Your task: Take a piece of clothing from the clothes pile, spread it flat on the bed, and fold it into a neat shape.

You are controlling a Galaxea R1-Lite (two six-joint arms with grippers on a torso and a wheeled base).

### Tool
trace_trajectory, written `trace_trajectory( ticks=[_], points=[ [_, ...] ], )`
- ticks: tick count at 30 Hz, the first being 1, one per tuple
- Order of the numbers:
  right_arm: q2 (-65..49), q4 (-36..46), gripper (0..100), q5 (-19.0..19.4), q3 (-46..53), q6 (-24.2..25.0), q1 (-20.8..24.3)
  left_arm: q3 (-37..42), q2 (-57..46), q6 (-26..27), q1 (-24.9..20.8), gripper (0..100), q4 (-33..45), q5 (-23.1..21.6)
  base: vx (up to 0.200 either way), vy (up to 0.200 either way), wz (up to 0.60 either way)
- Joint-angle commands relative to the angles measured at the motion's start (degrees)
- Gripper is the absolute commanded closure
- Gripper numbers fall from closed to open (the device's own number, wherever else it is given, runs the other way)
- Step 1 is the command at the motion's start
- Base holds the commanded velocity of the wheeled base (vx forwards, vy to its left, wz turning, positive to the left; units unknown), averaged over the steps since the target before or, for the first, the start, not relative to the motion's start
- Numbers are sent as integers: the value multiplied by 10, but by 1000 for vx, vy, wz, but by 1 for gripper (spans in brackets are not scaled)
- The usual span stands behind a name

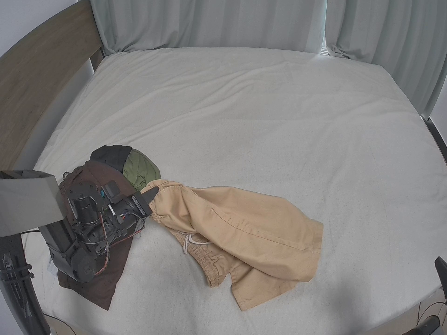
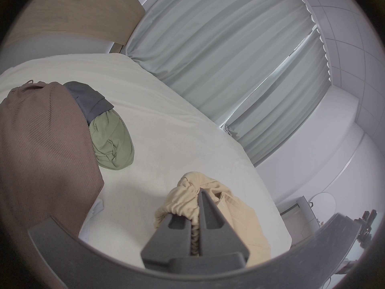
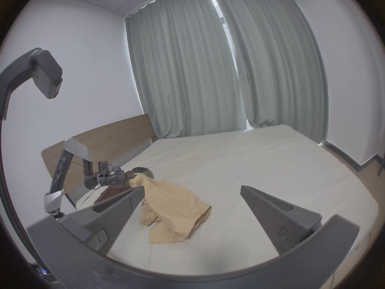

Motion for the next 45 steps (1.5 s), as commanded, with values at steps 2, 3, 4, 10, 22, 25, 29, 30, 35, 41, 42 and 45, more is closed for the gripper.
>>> trace_trajectory(
  ticks=[2, 3, 4, 10, 22, 25, 29, 30, 35, 41, 42, 45],
  points=[
    [150, 6, 0, 59, -43, -3, 3, 6, -2, -1, -3, 100, -3, 0, 0, 0, 0],
    [156, 5, 0, 59, -44, -5, 5, 6, -2, -1, -3, 100, -3, 0, 0, 0, 0],
    [186, 5, 0, 59, -54, -13, 20, 5, -3, 0, -3, 100, -3, 0, 0, 0, 0],
    [245, 4, 0, 60, -74, -14, 100, 7, -14, -1, 2, 100, -3, 0, 0, 0, 0],
    [340, -36, 0, 61, -96, -14, 153, 7, -32, -1, -2, 100, -2, -2, 0, 0, 0],
    [364, -47, 0, 74, -102, -11, 151, 6, -33, 0, -2, 100, -3, -2, 0, 0, 0],
    [390, -55, 0, 76, -83, -8, 148, 7, -30, -1, -2, 100, -2, -2, 0, 0, 0],
    [398, -56, 0, 76, -80, -8, 147, 7, -29, 0, 0, 100, -2, -2, 0, 0, 0],
    [439, -56, 0, 76, -79, -3, 147, 6, -15, 0, 0, 100, -3, -2, 0, 0, 0],
    [474, -114, 0, 113, -41, 6, 147, 4, -16, 0, 2, 100, -3, -2, 0, 0, 0],
    [489, -133, 0, 122, -31, 9, 147, 4, -18, 0, 2, 100, -3, -2, 0, 0, 0],
    [527, -172, 0, 125, -20, 16, 147, 5, -21, 0, 2, 100, -3, -2, 0, 0, 0]
  ],
)
